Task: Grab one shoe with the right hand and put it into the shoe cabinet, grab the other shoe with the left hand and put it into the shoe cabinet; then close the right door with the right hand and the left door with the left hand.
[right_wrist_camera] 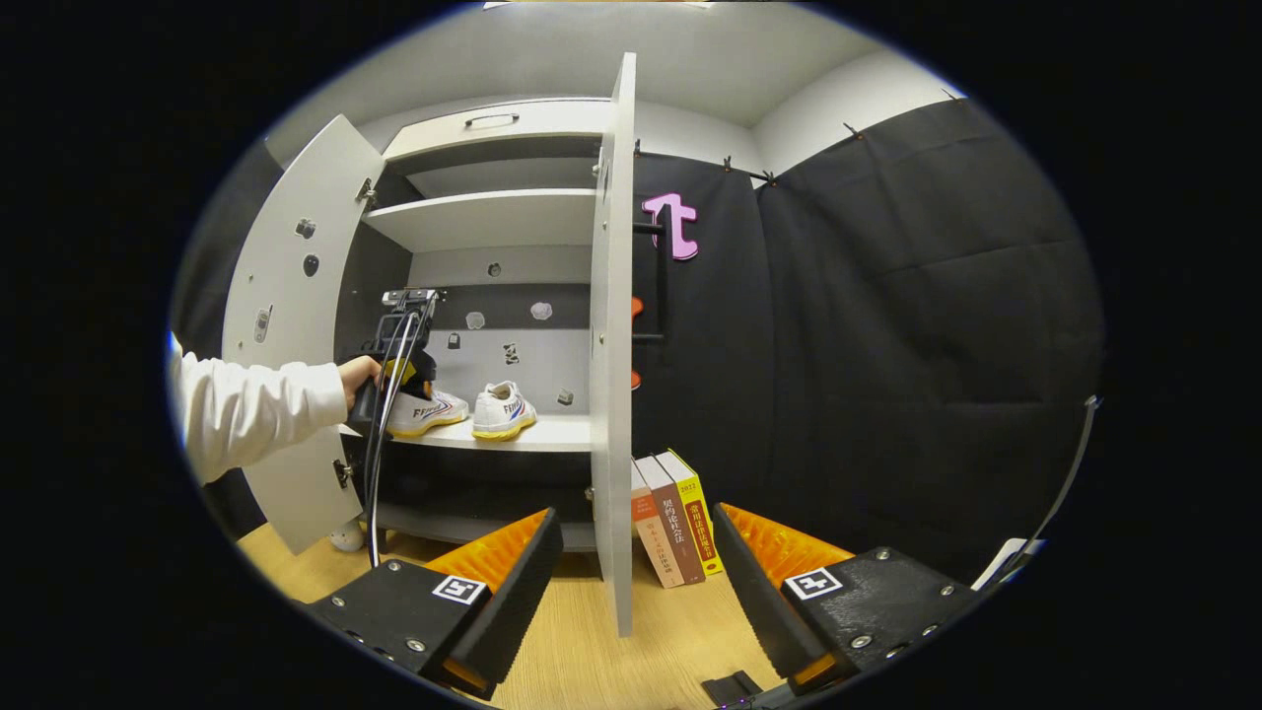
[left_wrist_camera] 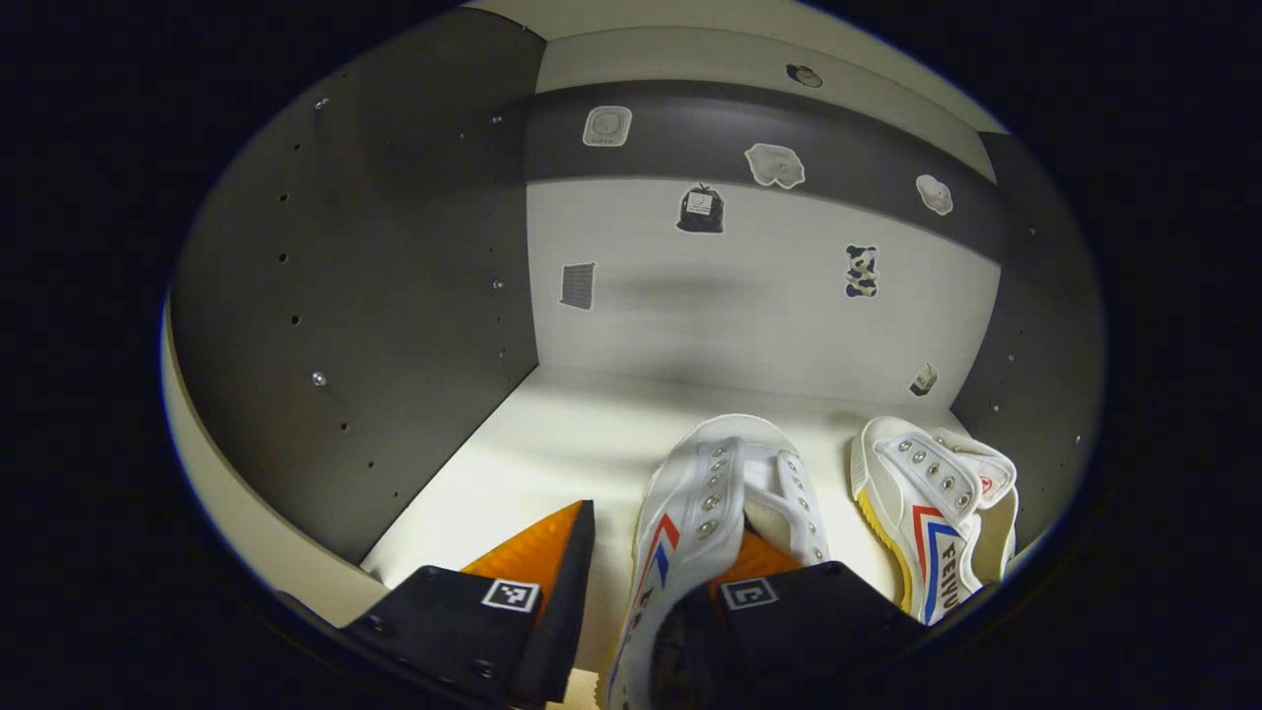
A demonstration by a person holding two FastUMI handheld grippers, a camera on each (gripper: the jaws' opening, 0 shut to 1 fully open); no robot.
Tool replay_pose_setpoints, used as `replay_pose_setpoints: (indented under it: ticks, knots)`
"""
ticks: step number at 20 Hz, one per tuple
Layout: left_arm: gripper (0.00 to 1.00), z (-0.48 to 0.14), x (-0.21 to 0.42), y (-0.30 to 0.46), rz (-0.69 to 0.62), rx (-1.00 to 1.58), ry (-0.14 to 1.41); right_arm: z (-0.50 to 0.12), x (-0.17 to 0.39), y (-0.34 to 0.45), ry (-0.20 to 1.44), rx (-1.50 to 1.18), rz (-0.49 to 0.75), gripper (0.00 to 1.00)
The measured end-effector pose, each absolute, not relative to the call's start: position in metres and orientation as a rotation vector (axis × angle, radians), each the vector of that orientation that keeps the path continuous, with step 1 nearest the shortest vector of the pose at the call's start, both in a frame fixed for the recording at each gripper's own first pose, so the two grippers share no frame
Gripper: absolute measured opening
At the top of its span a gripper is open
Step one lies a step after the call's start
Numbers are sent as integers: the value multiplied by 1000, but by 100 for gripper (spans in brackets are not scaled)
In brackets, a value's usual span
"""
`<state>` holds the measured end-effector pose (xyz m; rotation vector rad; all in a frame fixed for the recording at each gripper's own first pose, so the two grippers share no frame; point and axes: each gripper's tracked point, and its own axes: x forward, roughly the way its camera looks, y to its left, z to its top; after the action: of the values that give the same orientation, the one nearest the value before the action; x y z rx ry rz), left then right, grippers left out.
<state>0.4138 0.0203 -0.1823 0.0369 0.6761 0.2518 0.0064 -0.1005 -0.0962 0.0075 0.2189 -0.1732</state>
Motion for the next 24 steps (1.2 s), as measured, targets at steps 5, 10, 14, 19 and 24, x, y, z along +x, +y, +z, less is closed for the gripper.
replay_pose_setpoints:
  ticks: [5, 10, 14, 19, 24]
  knots:
    - [99, -174, 398, 25, 235, -16, 671, -93, 6, -94, 208, 12, -155, 94]
    - [98, -145, 378, 14, 185, 6, 614, -90, 2, -85, 199, 16, -136, 94]
    - [97, -104, 357, -4, 121, -19, 525, -83, 0, -81, 178, 28, -124, 94]
    - [97, -20, 309, -30, 12, -4, 333, -80, 1, -79, 171, 55, -108, 94]
    - [97, 24, 236, -36, -38, -6, 209, -74, 4, -73, 160, 77, -79, 94]
